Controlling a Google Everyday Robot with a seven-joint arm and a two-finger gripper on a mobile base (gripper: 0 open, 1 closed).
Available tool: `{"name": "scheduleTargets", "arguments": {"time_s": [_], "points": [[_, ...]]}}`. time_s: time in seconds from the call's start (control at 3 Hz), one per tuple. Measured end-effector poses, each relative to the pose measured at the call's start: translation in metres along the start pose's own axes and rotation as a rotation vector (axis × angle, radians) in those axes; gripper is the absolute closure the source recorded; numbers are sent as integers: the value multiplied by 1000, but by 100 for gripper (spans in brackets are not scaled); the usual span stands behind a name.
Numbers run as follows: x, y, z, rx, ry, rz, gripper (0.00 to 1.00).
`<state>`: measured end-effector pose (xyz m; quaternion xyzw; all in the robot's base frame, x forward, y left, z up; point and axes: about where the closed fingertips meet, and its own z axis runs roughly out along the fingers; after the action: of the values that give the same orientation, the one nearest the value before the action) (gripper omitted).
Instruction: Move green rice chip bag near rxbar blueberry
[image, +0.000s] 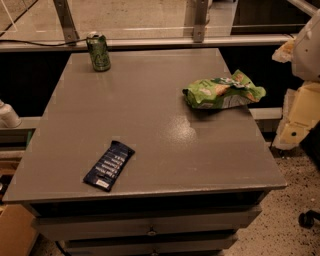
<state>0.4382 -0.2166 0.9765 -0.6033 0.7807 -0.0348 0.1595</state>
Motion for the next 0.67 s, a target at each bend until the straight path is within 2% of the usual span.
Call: {"name": "scheduleTargets", "arguments": {"time_s": [0.33,0.67], "points": [[0,-4,-1,10,-15,-10,0],[4,-29,13,19,-99,-9,0]]}}
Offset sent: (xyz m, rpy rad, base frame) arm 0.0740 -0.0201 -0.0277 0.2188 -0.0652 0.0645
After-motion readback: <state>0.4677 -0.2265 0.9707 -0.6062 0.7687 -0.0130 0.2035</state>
